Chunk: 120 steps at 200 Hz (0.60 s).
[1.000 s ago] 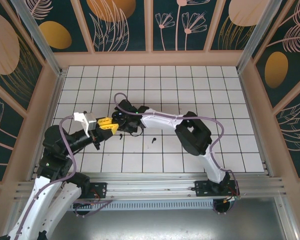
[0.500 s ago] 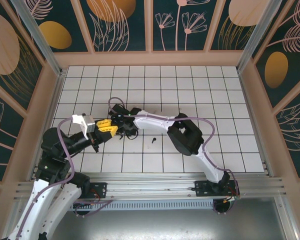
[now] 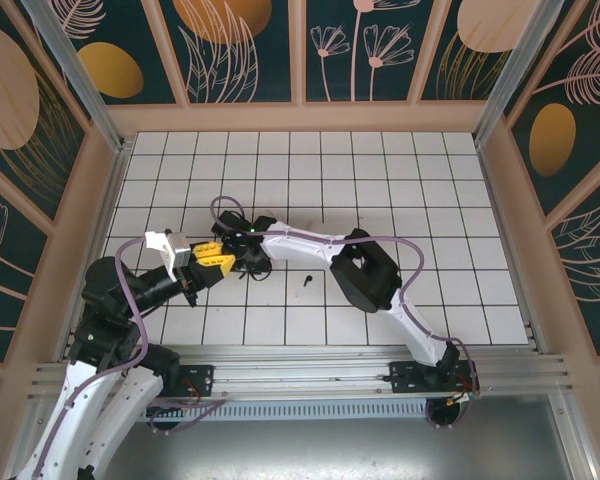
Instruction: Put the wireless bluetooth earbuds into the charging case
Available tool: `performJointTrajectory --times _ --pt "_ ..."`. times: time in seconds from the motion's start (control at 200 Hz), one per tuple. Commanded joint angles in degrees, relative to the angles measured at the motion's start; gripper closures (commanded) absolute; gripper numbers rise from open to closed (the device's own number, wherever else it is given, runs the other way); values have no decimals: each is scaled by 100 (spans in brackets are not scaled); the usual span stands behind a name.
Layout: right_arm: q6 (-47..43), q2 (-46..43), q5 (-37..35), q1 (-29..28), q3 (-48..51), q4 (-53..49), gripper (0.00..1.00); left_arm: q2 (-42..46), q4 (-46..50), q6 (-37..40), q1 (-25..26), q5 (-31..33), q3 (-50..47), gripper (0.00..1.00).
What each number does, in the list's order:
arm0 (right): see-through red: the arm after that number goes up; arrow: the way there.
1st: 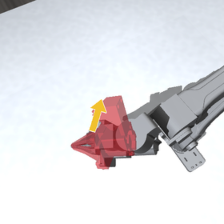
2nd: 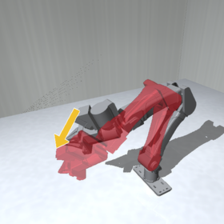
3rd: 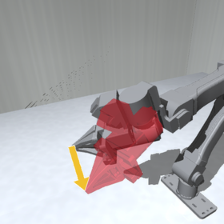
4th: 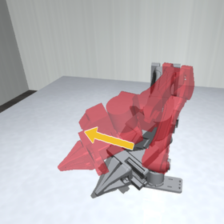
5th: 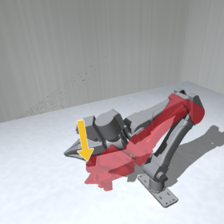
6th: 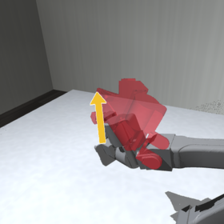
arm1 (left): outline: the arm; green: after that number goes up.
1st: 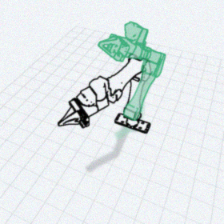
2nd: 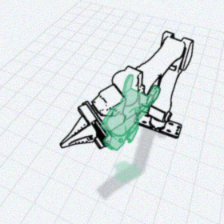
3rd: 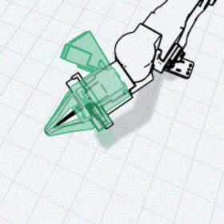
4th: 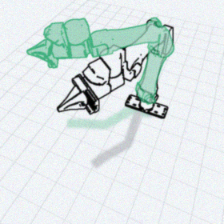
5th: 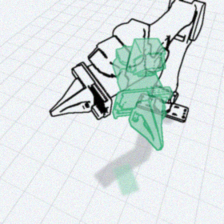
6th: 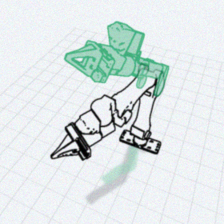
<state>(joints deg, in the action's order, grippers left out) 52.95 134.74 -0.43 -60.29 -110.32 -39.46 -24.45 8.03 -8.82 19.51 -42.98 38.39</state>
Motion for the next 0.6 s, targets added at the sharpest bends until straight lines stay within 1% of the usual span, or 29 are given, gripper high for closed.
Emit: performJointTrajectory --times 0.0,0.365,0.505,0.596 --pt "-25 178 -125 -92 -246 -354 71 134 47 58 -25 -26 47 100" --pt "-298 382 -140 -153 -622 -608 81 220 188 124 -21 9 38 100" --pt "-516 380 -322 -157 -727 -815 88 247 234 126 -24 34 37 100" --pt "-688 313 -444 -141 -727 -877 91 244 234 130 -19 43 29 100"
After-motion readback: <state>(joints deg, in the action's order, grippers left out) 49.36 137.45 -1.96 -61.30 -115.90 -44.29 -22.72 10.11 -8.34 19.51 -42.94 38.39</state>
